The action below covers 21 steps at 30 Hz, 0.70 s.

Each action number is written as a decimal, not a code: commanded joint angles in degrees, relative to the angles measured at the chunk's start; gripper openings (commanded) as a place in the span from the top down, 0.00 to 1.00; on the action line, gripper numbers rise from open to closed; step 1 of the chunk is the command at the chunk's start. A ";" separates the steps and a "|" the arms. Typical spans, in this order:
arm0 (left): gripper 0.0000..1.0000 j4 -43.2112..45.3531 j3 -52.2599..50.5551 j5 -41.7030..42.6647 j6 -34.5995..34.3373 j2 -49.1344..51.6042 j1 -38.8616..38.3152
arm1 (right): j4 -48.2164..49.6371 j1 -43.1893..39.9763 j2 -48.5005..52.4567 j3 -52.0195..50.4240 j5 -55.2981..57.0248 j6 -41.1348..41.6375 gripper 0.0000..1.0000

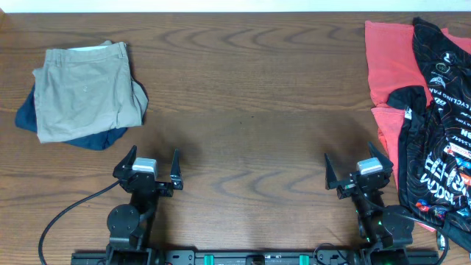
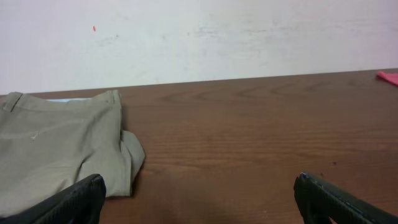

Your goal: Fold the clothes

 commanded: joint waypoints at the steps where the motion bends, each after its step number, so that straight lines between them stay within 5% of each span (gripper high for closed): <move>1: 0.02 -2.21 -0.70 1.46 0.33 -0.31 0.31 | -0.24 0.57 -0.04 -0.09 0.35 -0.66 0.01; 13: 0.02 -2.16 -0.70 1.46 -1.75 -0.31 0.31 | -0.04 0.57 -0.04 -0.09 0.07 -0.59 0.01; 21: 0.02 -7.50 2.43 1.49 -7.10 1.70 0.31 | -0.33 0.57 0.26 0.00 -0.07 6.82 0.01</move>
